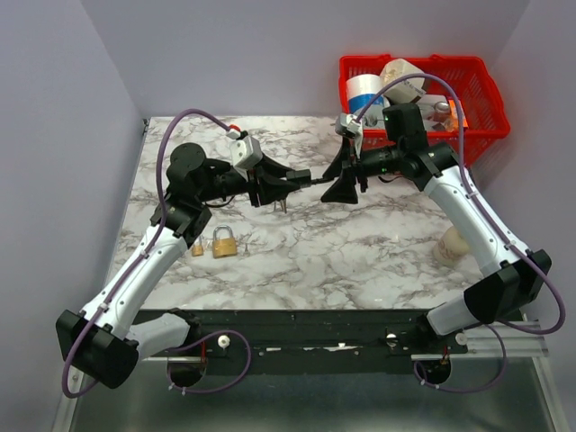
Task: Lock with the key
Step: Lock the lock.
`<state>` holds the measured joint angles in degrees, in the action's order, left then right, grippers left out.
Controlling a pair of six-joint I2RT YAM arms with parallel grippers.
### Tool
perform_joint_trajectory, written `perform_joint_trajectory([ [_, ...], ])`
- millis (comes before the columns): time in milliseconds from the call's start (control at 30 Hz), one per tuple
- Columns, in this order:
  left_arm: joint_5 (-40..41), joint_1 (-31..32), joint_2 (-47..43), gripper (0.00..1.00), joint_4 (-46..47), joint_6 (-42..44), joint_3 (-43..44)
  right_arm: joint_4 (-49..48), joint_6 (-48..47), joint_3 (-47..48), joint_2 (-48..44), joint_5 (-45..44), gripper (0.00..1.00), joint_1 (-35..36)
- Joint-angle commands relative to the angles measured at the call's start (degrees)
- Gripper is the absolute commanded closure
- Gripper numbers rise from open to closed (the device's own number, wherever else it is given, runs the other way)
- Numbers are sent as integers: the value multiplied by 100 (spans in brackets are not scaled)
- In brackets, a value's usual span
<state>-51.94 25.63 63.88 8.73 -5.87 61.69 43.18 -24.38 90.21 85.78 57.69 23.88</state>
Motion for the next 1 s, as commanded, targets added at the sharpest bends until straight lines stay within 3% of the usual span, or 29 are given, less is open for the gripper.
perform_joint_trajectory([
  [0,-255,12,-253,100,639,-151,141,-380,179,-206,-289,-171,24,-85],
  [167,-308,12,-200,100,691,-230,106,-951,399,-364,-527,22,39,-76],
  [267,-299,4,-139,100,744,-292,98,-899,487,-251,-466,207,44,-76],
  [367,-273,12,-104,100,832,-406,71,-750,364,-250,-430,322,55,-68],
  [633,-334,12,2,100,902,-547,71,-521,12,-171,-465,348,55,47],
  [667,-325,12,2,100,920,-556,62,-495,-40,-153,-457,348,58,64],
  [767,-255,-14,11,100,928,-547,27,-319,-171,-74,-430,348,84,64],
  [800,-246,-5,19,100,911,-538,36,-267,-198,-48,-404,339,99,64],
  [900,-220,-40,46,100,841,-459,27,-187,-190,49,-378,269,99,64],
  [967,-324,-66,37,88,517,-75,71,-126,-181,188,-378,173,99,64],
])
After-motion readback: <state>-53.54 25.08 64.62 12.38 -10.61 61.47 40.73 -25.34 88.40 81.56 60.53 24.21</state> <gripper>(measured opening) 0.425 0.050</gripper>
